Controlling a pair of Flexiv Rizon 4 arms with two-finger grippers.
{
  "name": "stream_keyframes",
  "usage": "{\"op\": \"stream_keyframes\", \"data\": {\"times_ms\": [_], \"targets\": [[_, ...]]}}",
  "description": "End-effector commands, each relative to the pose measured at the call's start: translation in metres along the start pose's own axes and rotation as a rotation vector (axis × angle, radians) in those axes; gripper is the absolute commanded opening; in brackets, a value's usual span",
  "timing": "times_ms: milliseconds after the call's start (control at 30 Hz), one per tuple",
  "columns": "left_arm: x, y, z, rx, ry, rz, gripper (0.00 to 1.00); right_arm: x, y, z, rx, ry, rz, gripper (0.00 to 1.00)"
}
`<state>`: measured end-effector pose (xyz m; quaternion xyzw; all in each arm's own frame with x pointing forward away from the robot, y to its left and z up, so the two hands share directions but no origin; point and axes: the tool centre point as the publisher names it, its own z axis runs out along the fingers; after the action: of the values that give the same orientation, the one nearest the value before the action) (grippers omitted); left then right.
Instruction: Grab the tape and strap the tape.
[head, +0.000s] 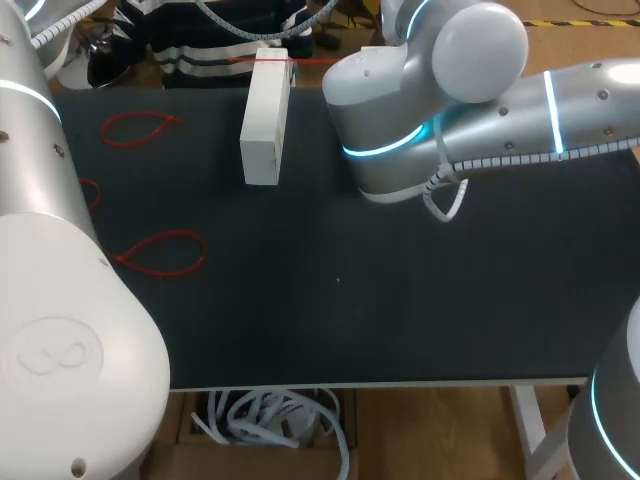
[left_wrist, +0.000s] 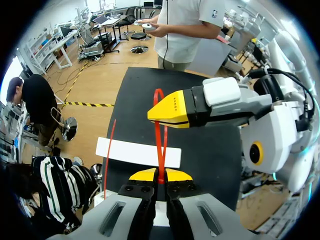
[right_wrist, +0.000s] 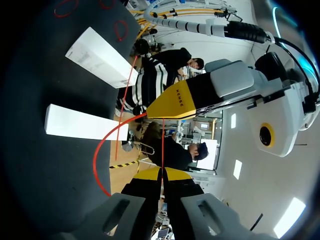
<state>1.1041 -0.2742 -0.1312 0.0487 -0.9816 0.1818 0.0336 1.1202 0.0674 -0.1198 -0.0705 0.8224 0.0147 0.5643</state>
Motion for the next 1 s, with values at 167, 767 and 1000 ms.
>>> {"op": "stream_keyframes", "data": {"times_ms": [167, 767, 1000], "targets": [[-0.0006, -0.0014, -0.0014, -0.006, 0.002, -0.002, 0.00, -0.0032, 0.0011, 0.0006, 0.023, 0.003, -0.013, 0.00], [-0.0006, -0.0014, -0.0014, -0.006, 0.002, -0.002, 0.00, 0.0000, 0.0003, -0.0019, 0.036, 0.013, -0.043, 0.00], [-0.0006, -0.0014, -0.0014, -0.006, 0.002, -0.002, 0.00, 0.0005, 0.0007, -0.0021, 0.043, 0.013, -0.044, 0.00]]}}
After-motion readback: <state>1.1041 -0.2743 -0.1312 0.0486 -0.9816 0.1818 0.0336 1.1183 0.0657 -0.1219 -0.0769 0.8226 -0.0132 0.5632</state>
